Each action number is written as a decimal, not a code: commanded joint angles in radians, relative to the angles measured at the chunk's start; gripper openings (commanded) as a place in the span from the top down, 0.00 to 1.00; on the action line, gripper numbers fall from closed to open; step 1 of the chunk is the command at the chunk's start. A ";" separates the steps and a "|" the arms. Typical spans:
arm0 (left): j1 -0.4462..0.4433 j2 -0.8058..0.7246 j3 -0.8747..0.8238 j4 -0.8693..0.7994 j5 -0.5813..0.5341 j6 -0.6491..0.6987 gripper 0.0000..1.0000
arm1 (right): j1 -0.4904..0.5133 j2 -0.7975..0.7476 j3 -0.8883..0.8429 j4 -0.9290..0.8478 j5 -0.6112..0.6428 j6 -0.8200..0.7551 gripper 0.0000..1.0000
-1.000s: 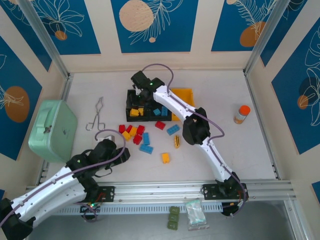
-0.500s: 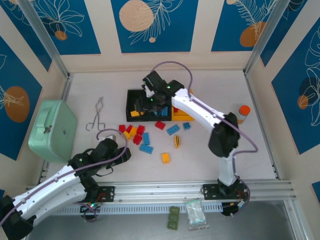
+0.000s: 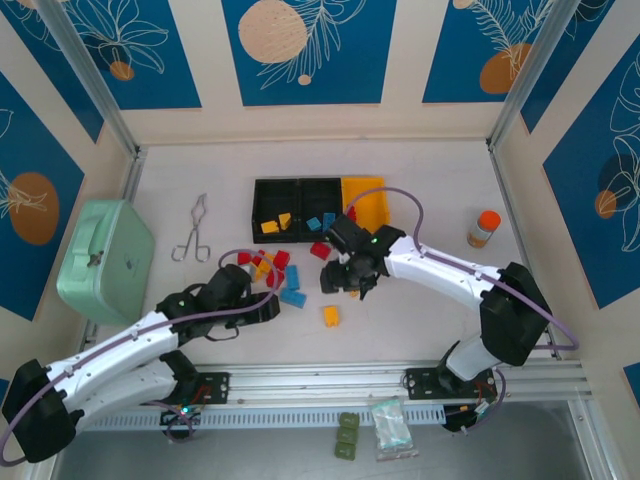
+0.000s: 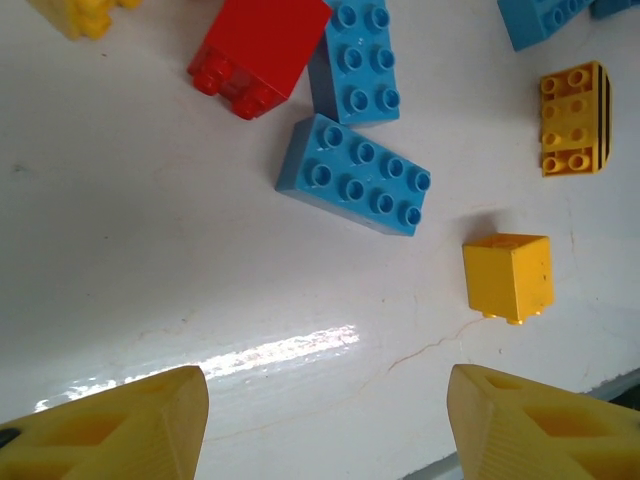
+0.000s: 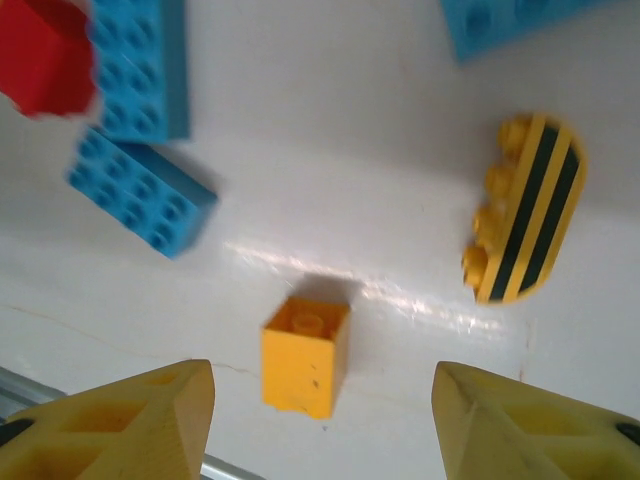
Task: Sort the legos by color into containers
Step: Pick up the lego from the bottom-center of the table.
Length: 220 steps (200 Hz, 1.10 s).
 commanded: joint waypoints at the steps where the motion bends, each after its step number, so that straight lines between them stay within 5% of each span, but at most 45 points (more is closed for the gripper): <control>1: -0.002 -0.006 0.010 0.027 0.035 0.016 0.36 | 0.041 -0.010 -0.045 0.024 0.012 0.086 0.40; 91: -0.001 -0.073 -0.045 0.016 0.018 -0.026 0.36 | 0.127 0.150 -0.076 0.097 -0.009 0.149 0.41; 157: -0.001 -0.067 -0.063 0.040 0.015 -0.040 0.36 | 0.132 0.156 -0.036 0.071 0.017 0.123 0.66; 220: 0.000 -0.054 -0.068 0.053 0.011 -0.049 0.36 | 0.082 0.123 0.085 0.036 0.017 0.041 0.68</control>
